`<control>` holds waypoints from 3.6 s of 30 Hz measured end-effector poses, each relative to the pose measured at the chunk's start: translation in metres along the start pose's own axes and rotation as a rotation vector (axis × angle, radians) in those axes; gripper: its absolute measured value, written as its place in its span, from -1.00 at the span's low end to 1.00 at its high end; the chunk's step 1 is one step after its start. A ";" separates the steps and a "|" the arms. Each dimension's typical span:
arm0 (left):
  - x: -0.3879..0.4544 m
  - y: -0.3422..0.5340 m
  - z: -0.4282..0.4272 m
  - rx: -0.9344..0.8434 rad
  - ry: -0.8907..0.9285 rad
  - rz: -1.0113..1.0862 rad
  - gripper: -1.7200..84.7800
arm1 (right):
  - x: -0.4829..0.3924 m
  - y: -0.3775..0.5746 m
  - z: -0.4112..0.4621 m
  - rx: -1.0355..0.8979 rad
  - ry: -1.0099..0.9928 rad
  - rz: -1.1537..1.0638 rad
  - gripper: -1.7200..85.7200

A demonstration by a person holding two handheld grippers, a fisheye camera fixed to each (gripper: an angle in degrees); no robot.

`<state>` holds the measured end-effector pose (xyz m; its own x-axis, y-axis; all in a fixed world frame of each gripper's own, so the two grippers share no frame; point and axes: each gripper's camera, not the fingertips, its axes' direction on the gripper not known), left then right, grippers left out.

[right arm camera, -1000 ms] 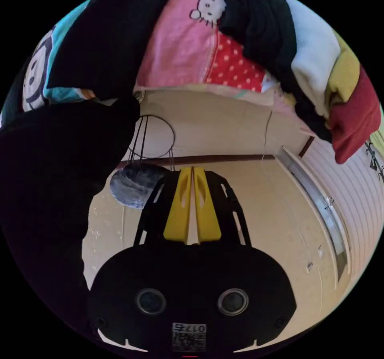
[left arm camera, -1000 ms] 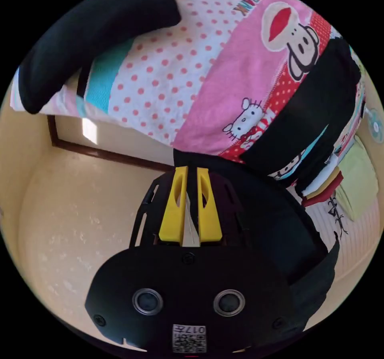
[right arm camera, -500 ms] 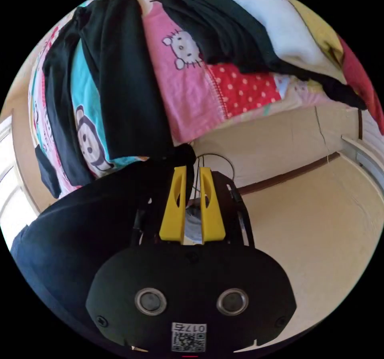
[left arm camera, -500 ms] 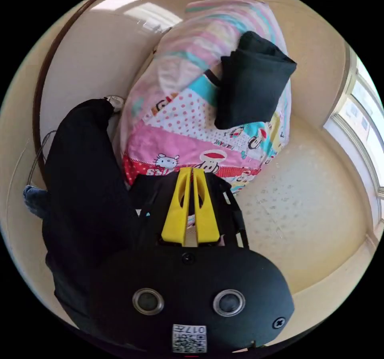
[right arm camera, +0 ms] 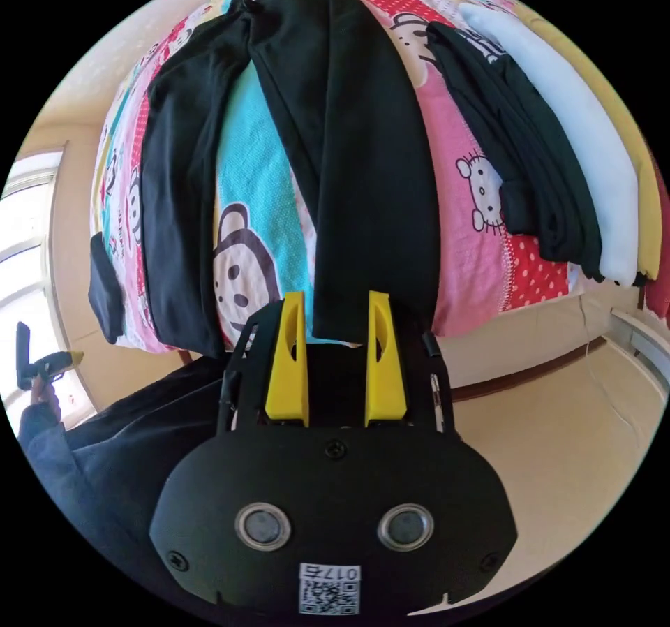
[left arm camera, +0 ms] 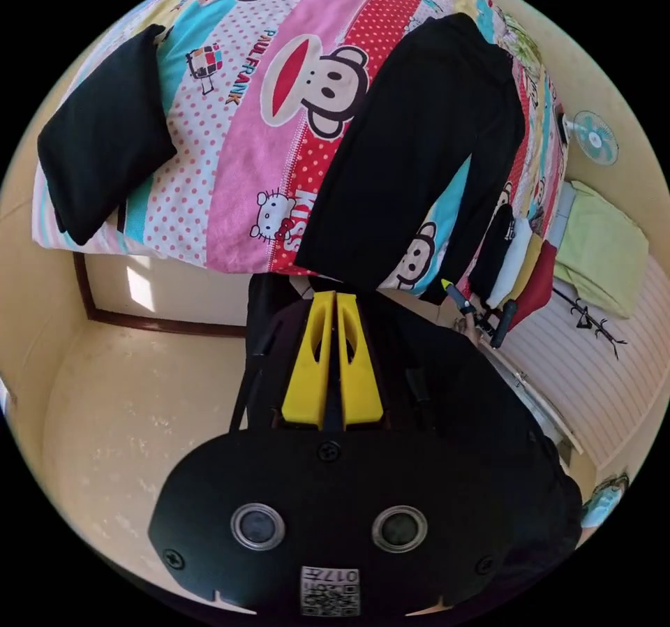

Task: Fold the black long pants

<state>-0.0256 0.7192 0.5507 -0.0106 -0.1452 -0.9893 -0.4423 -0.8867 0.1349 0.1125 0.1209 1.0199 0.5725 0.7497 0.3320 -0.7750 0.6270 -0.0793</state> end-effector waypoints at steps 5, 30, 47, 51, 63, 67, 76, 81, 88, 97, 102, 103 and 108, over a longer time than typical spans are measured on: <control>0.009 0.012 0.037 -0.086 -0.048 -0.041 -0.98 | 0.006 0.020 0.039 -0.157 0.017 -0.123 -0.73; 0.093 0.027 0.085 -0.149 -0.127 0.119 -0.86 | 0.052 0.056 0.054 -0.251 0.157 -0.196 -0.63; 0.037 0.065 0.127 -0.137 -0.020 -0.001 -0.87 | 0.378 0.257 -0.029 0.497 -0.979 0.483 -0.90; 0.030 0.069 0.126 -0.085 0.015 0.010 -0.81 | 0.394 0.270 -0.020 0.464 -0.978 0.512 -0.90; 0.274 0.046 0.141 -0.110 0.378 0.475 -0.56 | 0.207 0.210 -0.097 0.264 -0.792 -0.304 -0.89; 0.340 0.043 0.200 -0.246 0.316 0.513 -0.54 | 0.172 0.192 -0.085 0.149 -0.802 -0.374 -0.89; 0.325 0.067 0.264 -0.246 0.165 0.471 -0.98 | 0.187 0.130 -0.080 -0.153 -0.748 -0.571 -0.89; 0.303 0.085 0.258 -0.159 0.227 0.501 -0.98 | 0.205 -0.032 -0.093 -0.130 -0.631 -0.427 -0.80; 0.271 0.109 0.253 -0.073 0.352 0.487 -0.98 | 0.161 -0.258 -0.065 0.039 -0.354 -0.064 -0.70; 0.162 0.108 0.250 0.011 0.829 0.374 -0.98 | 0.083 -0.376 -0.003 0.099 -0.148 -0.008 -0.88; 0.058 0.123 0.251 0.149 1.091 0.202 -0.98 | -0.096 -0.362 -0.009 0.252 0.060 -0.432 -0.91; 0.045 0.125 0.252 0.168 1.113 0.180 -0.98 | -0.119 -0.359 -0.006 0.260 0.085 -0.465 -0.92; -0.069 0.137 0.252 0.360 1.163 0.043 -0.97 | -0.262 -0.342 0.046 0.326 -0.097 -0.534 -0.91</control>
<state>-0.3112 0.7187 0.6239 0.6965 -0.6424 -0.3197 -0.6871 -0.7255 -0.0394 0.2153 -0.2991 1.0031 0.8879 0.3186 0.3318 -0.4393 0.8013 0.4062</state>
